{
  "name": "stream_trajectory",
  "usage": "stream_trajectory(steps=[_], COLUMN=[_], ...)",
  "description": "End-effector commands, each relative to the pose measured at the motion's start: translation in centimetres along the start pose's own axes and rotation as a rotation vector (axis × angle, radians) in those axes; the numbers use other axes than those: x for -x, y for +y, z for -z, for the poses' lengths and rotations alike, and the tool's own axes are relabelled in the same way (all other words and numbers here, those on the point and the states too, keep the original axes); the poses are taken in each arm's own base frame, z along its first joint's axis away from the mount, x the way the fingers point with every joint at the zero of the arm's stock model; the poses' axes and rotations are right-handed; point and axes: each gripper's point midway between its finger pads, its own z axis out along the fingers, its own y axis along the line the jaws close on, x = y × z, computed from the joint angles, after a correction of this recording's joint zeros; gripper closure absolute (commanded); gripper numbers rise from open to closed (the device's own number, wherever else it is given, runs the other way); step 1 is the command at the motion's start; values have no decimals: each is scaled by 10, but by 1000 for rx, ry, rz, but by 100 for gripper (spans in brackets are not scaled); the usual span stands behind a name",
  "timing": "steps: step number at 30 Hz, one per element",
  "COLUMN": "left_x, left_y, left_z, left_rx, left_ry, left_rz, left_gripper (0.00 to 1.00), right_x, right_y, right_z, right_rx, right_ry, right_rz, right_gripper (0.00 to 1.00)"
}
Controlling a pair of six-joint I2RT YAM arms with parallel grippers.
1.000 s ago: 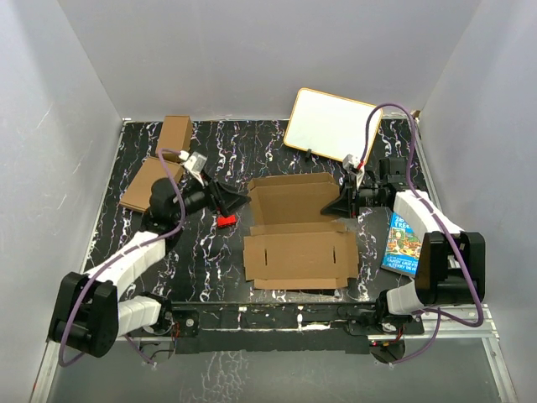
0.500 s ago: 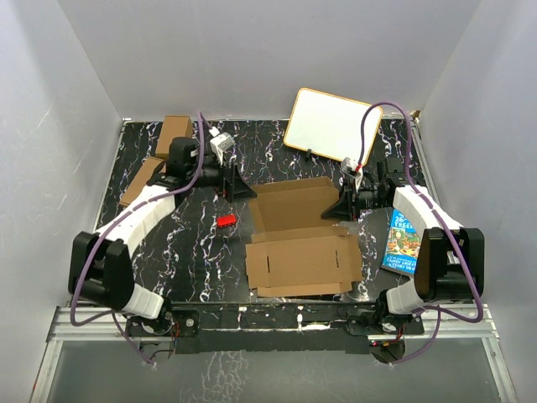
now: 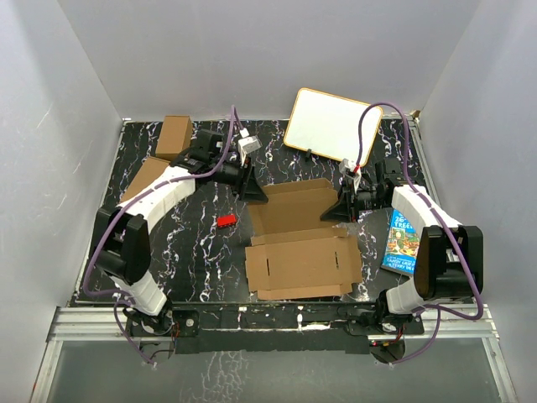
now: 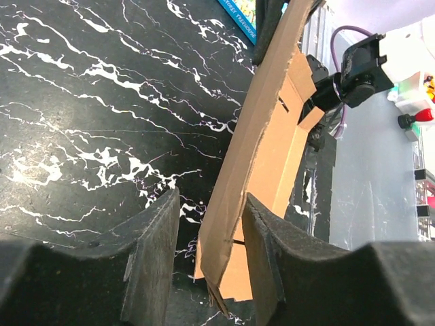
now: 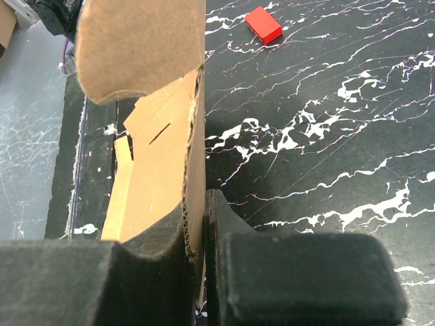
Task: Fold the paper box
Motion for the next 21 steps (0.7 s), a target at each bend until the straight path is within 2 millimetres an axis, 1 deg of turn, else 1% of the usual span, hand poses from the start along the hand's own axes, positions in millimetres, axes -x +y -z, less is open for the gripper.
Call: stream_trajectory(steps=[1, 5, 12, 17, 21], left_x=[7, 3, 1, 0, -2], left_y=[-21, -22, -20, -22, -20], left_z=[4, 5, 3, -2, -5], left_rx=[-90, -95, -93, -103, -102], left_ry=[11, 20, 26, 28, 35], left_rz=[-52, -55, -53, -61, -55], left_gripper=[61, 63, 63, 64, 69], right_x=[22, 22, 22, 21, 21], right_y=[-3, -3, -3, -4, -4], right_z=[-1, -1, -1, -1, -1], right_rx=[22, 22, 23, 23, 24], right_ry=[-42, -42, -43, -44, -43], right_rz=[117, 113, 114, 111, 110], right_gripper=[92, 92, 92, 92, 92])
